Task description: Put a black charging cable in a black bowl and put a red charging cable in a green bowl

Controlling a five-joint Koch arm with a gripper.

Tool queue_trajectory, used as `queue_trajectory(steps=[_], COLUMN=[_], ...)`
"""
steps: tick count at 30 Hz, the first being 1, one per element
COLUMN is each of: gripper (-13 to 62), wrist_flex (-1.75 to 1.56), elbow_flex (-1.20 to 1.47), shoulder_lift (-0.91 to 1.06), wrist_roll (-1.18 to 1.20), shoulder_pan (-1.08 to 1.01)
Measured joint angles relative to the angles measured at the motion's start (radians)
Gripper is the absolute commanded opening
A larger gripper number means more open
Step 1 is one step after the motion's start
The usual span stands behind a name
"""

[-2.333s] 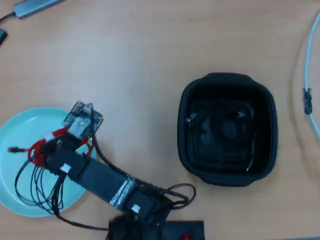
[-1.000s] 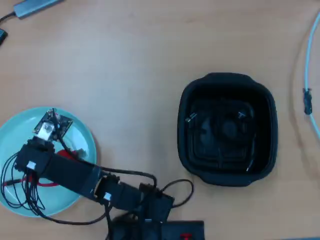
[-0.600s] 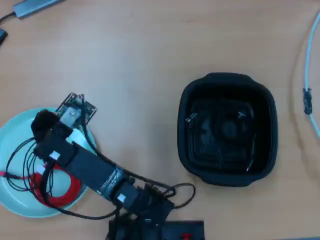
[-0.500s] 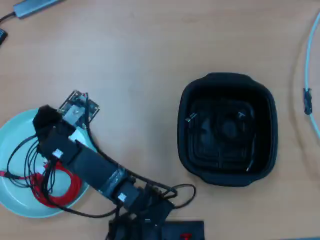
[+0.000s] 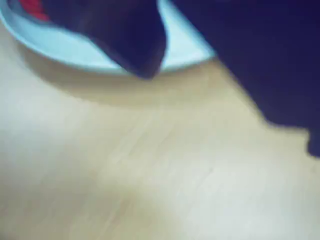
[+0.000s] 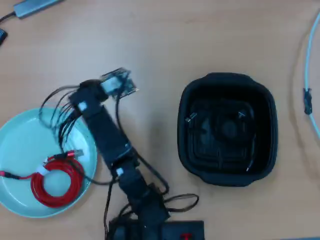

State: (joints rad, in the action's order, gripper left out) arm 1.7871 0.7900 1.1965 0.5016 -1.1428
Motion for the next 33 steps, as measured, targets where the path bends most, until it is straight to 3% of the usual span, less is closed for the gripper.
queue_trajectory(steps=[9,18,25,33], gripper=[33.7,33.7,34.5,33.7], wrist_flex=[-0.031,-0.133,-0.405,-0.997], elbow_flex=[-0.074,0.258,0.805,1.64], shoulder_lift=[-0.117,-0.089,0.242,0.873], wrist_roll=[-0.483,-0.634,-0.667,-0.667], shoulder_pan=[-0.176,-0.336,-0.408,-0.489])
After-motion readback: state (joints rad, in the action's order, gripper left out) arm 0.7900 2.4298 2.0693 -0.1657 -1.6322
